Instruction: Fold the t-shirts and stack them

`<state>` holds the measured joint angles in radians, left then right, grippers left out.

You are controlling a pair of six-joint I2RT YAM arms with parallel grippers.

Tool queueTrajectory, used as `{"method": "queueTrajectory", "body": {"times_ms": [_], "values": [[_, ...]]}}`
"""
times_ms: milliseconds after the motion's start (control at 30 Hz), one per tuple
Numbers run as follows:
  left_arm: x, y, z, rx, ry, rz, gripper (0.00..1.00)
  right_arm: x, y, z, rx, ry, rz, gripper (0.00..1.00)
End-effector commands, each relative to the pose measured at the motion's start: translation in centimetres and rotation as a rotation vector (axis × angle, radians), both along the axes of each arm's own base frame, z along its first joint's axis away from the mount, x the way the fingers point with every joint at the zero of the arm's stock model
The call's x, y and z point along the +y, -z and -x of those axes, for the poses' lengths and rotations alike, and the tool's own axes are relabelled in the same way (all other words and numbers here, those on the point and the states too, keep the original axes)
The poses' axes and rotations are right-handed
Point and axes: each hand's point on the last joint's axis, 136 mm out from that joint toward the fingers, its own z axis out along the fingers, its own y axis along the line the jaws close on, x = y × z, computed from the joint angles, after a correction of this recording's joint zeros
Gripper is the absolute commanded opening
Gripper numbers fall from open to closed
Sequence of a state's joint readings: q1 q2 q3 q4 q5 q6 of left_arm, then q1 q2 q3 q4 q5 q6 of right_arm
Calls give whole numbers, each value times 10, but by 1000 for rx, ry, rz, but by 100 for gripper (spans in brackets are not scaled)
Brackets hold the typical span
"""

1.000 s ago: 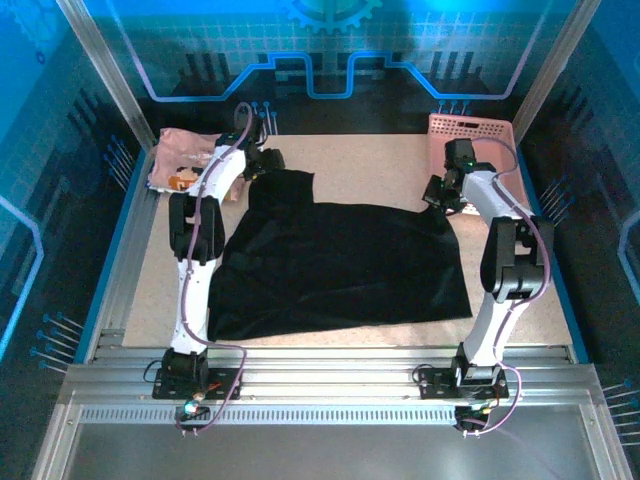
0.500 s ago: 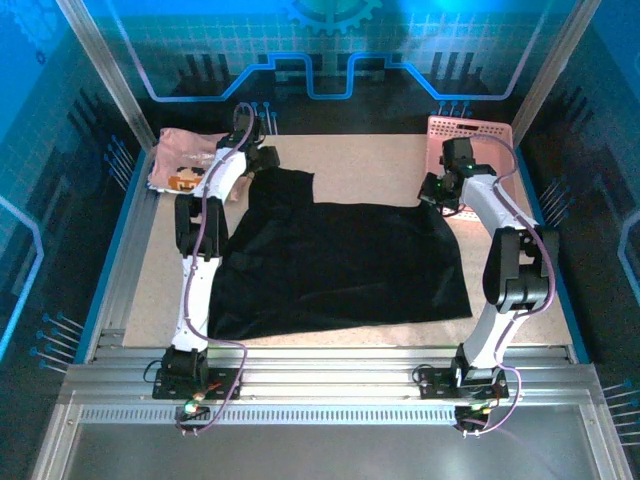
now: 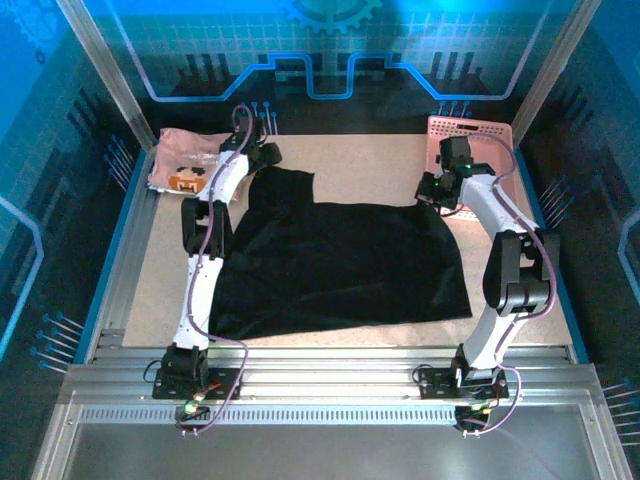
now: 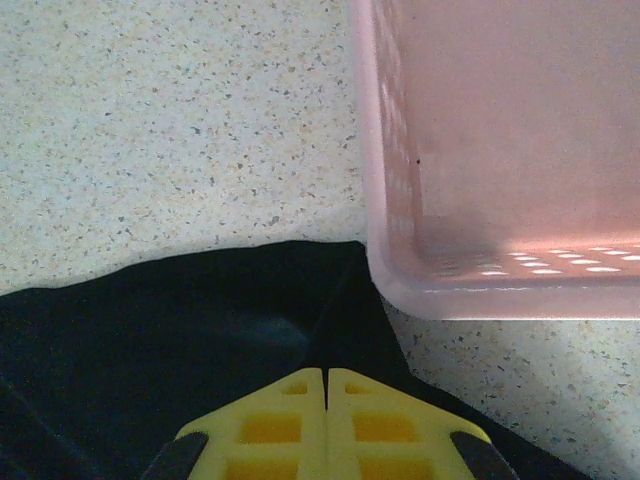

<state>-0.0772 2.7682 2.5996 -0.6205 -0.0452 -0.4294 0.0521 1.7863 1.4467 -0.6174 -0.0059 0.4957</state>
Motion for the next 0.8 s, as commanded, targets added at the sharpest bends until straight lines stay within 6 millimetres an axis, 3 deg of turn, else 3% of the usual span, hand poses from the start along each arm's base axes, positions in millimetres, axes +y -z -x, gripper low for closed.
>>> {"method": "queueTrajectory", "body": {"times_ms": [0,233,400,533,767], "values": [[0,24,11,98,-42,93,64,11,-40,-3,-76,-35,-27,0],[9,54,54,295,-111,69,60,14,-78,-7,-147,-55,-43,0],[15,56,67,348,-132,27,54,6,-90,-7,-166,-43,-65,0],[19,61,78,395,-142,9,44,-1,-94,-8,-186,-22,-90,0],[12,75,94,475,-144,48,17,-7,-90,-8,-185,-12,-107,0]]}}
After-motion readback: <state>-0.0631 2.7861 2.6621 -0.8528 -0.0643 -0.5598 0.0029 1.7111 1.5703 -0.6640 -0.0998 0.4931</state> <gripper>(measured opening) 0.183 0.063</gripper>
